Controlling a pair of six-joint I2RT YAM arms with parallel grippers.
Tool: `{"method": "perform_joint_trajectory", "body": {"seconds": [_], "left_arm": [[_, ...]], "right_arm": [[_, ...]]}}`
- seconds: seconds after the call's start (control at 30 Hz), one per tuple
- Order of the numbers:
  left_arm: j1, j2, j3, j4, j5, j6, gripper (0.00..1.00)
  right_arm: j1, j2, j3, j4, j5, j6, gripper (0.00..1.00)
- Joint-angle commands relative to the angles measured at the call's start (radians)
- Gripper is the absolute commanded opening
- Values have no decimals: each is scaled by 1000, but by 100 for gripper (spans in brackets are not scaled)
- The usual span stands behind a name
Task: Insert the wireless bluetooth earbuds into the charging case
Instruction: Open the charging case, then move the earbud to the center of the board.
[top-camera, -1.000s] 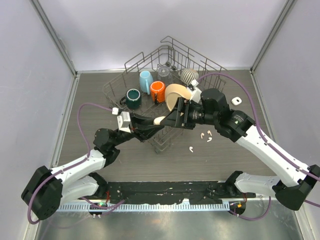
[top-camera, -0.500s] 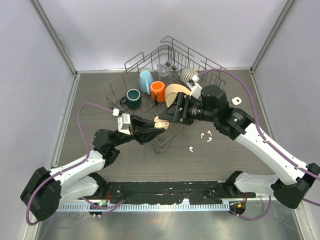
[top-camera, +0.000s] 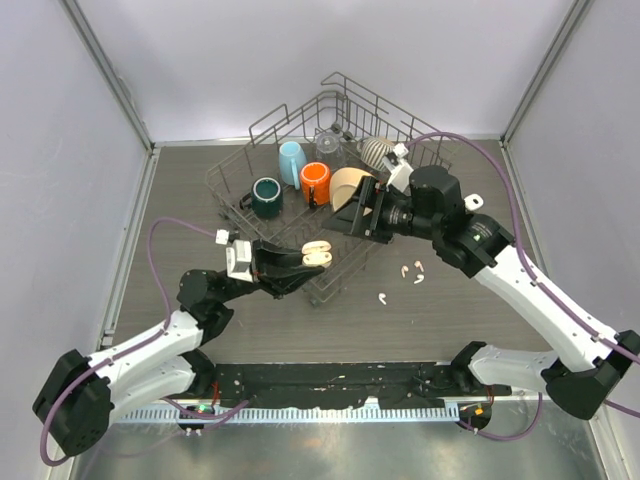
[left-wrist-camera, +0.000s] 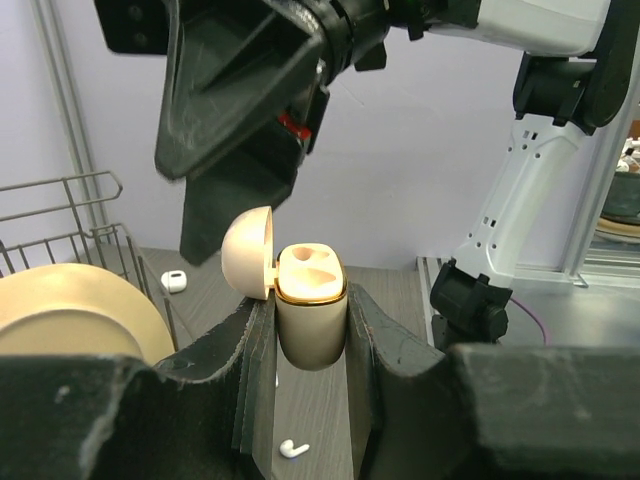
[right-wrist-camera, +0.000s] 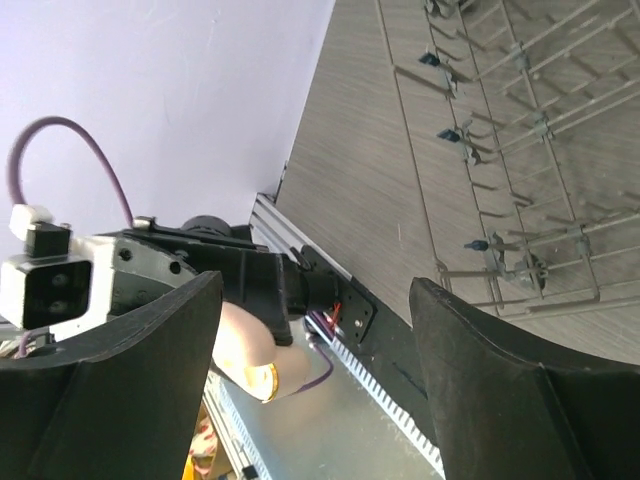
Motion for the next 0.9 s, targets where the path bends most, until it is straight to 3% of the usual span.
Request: {"method": "perform_joint_trajectory", "body": {"seconds": [0.0, 0.13, 0.3, 0.4, 0.53, 0.67, 0.87], "left_arm": [[-3, -56, -31, -8, -42, 51, 0], [-3, -92, -53, -20, -79, 58, 0], [-3, -148, -73, -28, -111, 70, 0], [-3, -174, -85, -27, -128, 71, 0], [-1, -194, -110, 19, -165, 67, 0], [-3, -209, -143, 82, -195, 55, 0], [-3, -246, -168, 81, -167, 108, 0]], "right_arm": [[-8, -72, 84, 33, 40, -52, 81], [-26, -110, 105, -68, 153, -83, 82], [-28, -168, 103, -335, 565, -92, 82], [-28, -216, 44, -406, 627, -154, 82], [-28, -244, -20, -501, 737, -117, 82], [-28, -264, -83, -616, 903, 21, 82], [-29, -337, -200, -604, 988, 156, 80]]}}
